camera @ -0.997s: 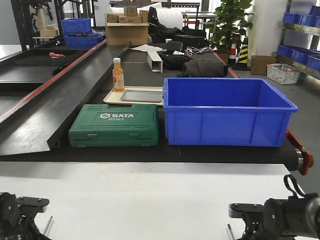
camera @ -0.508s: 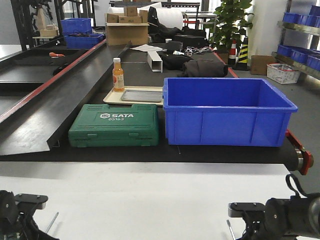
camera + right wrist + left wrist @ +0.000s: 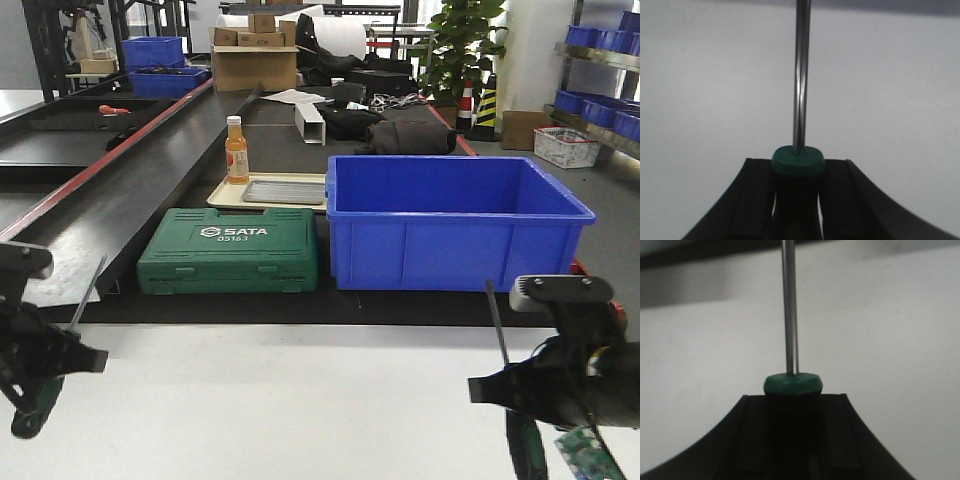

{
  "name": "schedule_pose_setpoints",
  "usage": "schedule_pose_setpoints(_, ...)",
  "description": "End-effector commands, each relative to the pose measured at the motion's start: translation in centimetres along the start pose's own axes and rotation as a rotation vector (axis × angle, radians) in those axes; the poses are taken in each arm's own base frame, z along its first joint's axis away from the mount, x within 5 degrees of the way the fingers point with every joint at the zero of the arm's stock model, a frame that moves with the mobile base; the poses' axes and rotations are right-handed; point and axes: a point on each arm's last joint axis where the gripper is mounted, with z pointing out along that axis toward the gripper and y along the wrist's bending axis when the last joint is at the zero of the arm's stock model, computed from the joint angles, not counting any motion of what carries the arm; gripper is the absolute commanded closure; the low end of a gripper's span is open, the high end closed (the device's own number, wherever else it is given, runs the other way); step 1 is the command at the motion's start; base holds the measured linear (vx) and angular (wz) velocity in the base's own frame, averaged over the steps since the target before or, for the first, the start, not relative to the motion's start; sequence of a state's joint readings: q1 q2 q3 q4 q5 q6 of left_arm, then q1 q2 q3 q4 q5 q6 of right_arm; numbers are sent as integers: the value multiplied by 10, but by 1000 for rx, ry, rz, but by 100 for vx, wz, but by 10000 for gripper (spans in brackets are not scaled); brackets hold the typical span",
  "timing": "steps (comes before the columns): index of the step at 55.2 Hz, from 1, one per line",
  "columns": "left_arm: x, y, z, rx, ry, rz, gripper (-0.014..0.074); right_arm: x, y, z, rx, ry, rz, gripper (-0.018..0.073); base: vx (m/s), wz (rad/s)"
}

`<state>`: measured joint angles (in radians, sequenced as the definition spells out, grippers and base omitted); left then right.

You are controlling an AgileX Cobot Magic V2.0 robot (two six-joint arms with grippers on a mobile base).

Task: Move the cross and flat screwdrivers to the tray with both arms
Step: 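Lift both screwdrivers upright off the white table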

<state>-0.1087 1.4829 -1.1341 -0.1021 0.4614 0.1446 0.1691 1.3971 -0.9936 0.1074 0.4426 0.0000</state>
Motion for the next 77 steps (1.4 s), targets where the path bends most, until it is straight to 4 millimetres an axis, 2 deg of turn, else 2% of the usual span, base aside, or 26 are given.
schedule_pose_setpoints(1,-32,-18,-59,37,-269,5,602,-8,2,-50,-8,-207,-18,568,0,0)
schedule_pose_setpoints(5,-34,-29,-85,80,-344,-5,602,1,2,-77,-11,-280,-23,568,0,0)
schedule_pose_setpoints(9,-28,-38,-107,124,-410,-31,602,10,2,-104,-11,-355,-41,568,0,0)
schedule_pose_setpoints(16,2,-43,-126,154,-482,-58,602,24,2,-140,-4,-444,-67,568,0,0)
schedule_pose_setpoints(19,17,-42,-131,152,-497,-59,601,34,1,-147,-4,-441,-65,568,0,0)
schedule_pose_setpoints(26,52,-38,-137,138,-527,-62,601,57,-2,-146,-1,-440,-68,568,0,0)
schedule_pose_setpoints(33,69,-35,-145,127,-602,-63,600,65,-3,-145,0,-503,-72,567,0,0)
schedule_pose_setpoints(39,79,-35,-145,128,-586,-61,599,66,-3,-145,1,-501,-72,567,0,0)
schedule_pose_setpoints(56,88,-36,-141,138,-492,-52,599,71,-3,-142,2,-447,-72,567,0,0)
schedule_pose_setpoints(77,88,-36,-140,139,-487,-52,599,71,-3,-142,3,-443,-72,567,0,0)
